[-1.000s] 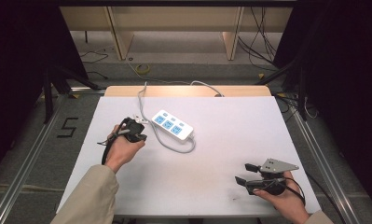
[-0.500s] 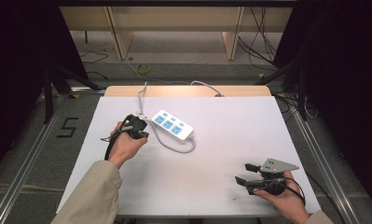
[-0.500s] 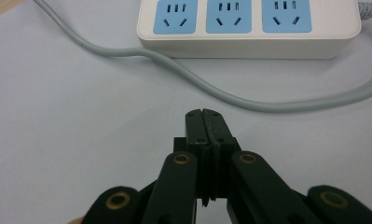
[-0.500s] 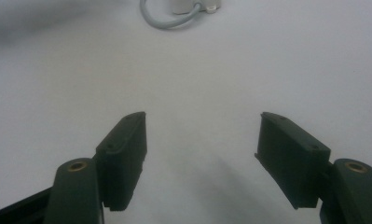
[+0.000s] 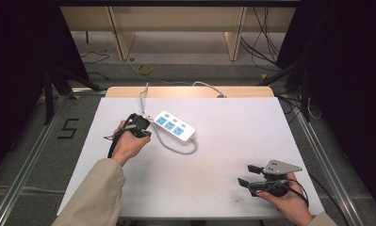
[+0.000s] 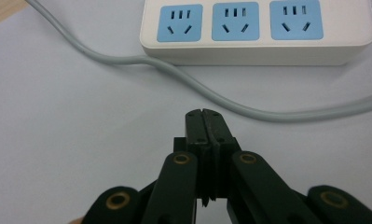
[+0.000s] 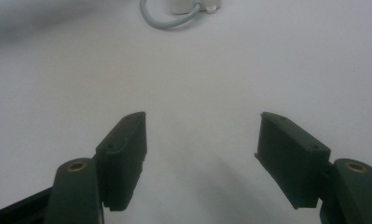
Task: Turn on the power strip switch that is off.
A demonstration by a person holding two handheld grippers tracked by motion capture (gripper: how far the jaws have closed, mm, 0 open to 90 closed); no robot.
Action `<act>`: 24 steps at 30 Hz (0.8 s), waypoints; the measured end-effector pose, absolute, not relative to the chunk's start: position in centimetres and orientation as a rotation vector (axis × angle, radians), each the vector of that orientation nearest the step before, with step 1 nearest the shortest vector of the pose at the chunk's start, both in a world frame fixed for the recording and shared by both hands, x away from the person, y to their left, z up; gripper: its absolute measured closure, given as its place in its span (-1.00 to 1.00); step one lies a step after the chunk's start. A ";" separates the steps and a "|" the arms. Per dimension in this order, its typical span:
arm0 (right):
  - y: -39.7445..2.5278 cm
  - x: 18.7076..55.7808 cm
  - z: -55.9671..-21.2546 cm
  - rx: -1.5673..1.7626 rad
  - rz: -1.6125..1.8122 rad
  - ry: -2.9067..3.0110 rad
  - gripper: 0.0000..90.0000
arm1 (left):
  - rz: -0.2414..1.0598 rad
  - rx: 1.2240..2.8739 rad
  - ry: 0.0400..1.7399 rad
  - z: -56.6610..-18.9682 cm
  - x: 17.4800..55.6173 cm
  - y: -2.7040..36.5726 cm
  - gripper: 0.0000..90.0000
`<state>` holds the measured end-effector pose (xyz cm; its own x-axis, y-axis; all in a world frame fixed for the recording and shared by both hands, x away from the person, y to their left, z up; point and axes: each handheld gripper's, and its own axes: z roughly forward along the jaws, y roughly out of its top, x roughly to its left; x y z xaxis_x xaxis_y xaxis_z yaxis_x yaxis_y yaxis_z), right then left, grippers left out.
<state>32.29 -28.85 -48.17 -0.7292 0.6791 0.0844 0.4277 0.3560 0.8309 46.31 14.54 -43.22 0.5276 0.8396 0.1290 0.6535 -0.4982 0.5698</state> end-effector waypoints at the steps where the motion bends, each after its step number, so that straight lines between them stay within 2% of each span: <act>1: -28.9 32.3 -48.2 0.985 1.311 2.347 -0.25 | 0.550 2.312 1.217 -43.2 46.4 14.4 1.00; 24: -28.9 32.3 -48.2 0.987 1.312 2.345 -0.25 | 0.558 2.337 1.213 -43.7 48.3 14.0 1.00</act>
